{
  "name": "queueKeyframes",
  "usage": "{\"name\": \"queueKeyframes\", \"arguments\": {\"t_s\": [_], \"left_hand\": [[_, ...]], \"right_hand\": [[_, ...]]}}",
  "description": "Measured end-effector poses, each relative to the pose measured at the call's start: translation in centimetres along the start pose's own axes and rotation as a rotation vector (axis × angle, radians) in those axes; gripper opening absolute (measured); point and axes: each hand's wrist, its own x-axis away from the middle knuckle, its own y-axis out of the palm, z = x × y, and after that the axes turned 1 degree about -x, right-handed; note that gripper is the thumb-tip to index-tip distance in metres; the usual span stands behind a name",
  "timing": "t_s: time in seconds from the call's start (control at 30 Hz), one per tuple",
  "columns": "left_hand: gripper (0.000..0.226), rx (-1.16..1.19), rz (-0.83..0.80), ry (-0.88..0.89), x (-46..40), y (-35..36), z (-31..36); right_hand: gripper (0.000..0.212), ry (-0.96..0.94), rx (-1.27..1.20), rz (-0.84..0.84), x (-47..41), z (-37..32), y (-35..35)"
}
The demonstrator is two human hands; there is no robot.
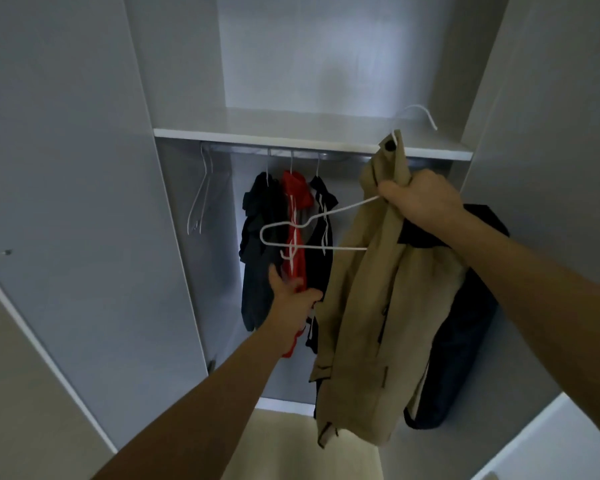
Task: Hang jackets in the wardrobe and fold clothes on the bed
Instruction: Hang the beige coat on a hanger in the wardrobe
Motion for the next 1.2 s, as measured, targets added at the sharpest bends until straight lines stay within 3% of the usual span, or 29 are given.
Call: {"name": "queueKeyframes", "arguments": {"t_s": [0.1, 0.13, 0.2, 0.37, 0.57, 0.7, 0.77, 0.87, 1.07, 1.2], "left_hand": [[0.078, -0.388, -0.295, -0.324, 0.2, 0.3, -3.0], [0.068, -0.501, -0.335, -0.377, 0.2, 0.3, -3.9], [0.048, -0.59, -0.241, -0.366, -0.5, -0.2, -5.2], [0.029, -0.586, 0.008, -0.28, -3.4, -5.4, 0.3], [0.026, -0.556, -0.064, -0.111, -4.6, -11.3, 14.7], [0.022, -0.413, -0.044, 0.041, -4.3, -8.0, 19.3], [0.013, -0.353, -0.063, 0.072, -3.6, -5.0, 20.0], [0.021, -0.321, -0.109, 0.051, -2.7, -1.7, 19.9], [0.016, -0.177, -0.02, 0.173, -1.8, -0.4, 22.6], [0.02, -0.18, -0.05, 0.191, -0.4, 0.4, 24.1]], "right_hand": [[0.038, 0.001, -0.097, 0.042, 0.3, -0.5, -0.2], [0.037, 0.002, -0.121, 0.055, 0.4, -0.7, -0.3], [0.036, -0.001, -0.153, 0.081, 0.7, -0.8, -0.7], [0.041, -0.101, -0.054, 0.101, 1.9, 1.1, -1.3], [0.045, -0.164, 0.241, 0.111, 3.2, 3.6, 1.0], [0.049, -0.244, 0.265, 0.139, 3.7, 1.4, 3.0], [0.053, -0.264, 0.167, 0.115, 3.9, -0.2, 4.2], [0.062, -0.252, -0.065, 0.049, 4.0, -2.5, 4.7], [0.078, -0.301, -0.123, 0.03, 4.1, -4.4, 3.4], [0.064, -0.276, -0.049, 0.087, 3.6, -5.3, 4.4]]}}
